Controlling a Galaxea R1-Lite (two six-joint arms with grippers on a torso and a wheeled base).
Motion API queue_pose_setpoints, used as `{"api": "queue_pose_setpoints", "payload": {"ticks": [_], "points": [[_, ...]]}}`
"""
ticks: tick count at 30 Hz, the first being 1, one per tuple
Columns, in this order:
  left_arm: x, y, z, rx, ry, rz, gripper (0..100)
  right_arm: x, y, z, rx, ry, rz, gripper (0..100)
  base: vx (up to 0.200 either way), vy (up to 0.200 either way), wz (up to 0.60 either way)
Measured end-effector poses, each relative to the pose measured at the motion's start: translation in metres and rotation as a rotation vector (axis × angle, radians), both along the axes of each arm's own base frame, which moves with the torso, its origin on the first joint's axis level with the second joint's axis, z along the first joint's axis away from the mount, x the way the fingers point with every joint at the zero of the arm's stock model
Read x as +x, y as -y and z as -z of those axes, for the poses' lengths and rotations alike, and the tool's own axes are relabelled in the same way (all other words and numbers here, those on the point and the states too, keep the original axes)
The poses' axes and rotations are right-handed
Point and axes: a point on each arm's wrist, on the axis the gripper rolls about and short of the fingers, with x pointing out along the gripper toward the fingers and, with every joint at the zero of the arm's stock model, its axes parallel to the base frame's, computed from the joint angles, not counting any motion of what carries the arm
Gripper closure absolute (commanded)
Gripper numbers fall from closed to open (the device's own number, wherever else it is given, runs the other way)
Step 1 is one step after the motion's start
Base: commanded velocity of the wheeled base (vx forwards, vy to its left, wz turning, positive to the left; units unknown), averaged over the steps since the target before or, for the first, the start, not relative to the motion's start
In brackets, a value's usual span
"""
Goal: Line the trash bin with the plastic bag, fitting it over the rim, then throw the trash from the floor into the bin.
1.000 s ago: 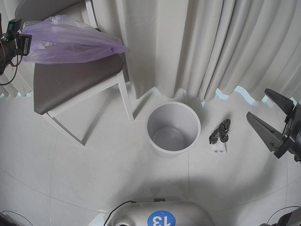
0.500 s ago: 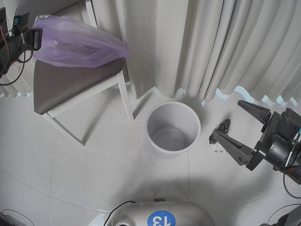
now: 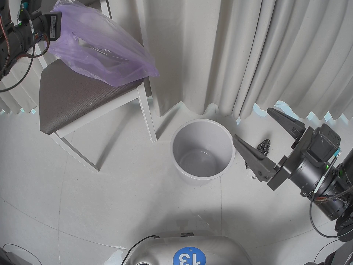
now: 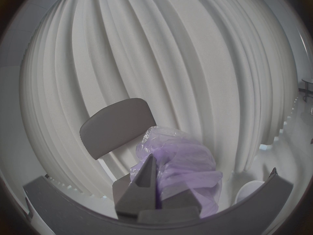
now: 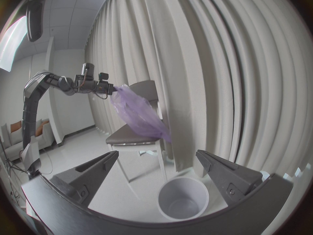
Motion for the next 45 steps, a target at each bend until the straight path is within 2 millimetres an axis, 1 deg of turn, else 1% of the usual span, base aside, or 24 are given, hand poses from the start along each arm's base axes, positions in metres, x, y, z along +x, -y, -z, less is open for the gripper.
{"api": "queue_pose_setpoints", "payload": {"ticks": [4,10,16,24,30,34,40,45], "points": [[-0.006,0.009,-0.007,-0.008,0.029,0.048,100,0.009,-0.013,0.013,0.000,-0.005,0.009,0,0.000,0.000,0.00],[-0.015,0.023,-0.015,-0.024,0.063,0.119,100,0.020,-0.029,0.036,-0.029,-0.070,-0.001,0,0.000,0.000,0.00],[-0.020,0.032,-0.017,-0.030,0.076,0.165,100,0.032,-0.044,0.047,0.001,-0.128,-0.018,0,0.000,0.000,0.00],[-0.026,0.041,-0.018,-0.034,0.082,0.212,100,0.038,-0.056,0.061,-0.026,-0.161,-0.029,0,0.000,0.000,0.00],[-0.029,0.046,-0.018,-0.036,0.083,0.237,100,0.042,-0.066,0.064,-0.006,-0.174,-0.036,0,0.000,0.000,0.00],[-0.031,0.049,-0.018,-0.038,0.085,0.250,100,0.048,-0.074,0.062,0.043,-0.182,0.006,0,0.000,0.000,0.00],[-0.034,0.053,-0.019,-0.044,0.097,0.274,100,0.058,-0.090,0.060,0.107,-0.183,0.056,0,0.000,0.000,0.00],[-0.037,0.057,-0.019,-0.046,0.102,0.295,100,0.065,-0.108,0.060,0.183,-0.196,0.088,0,0.000,0.000,0.00]]}}
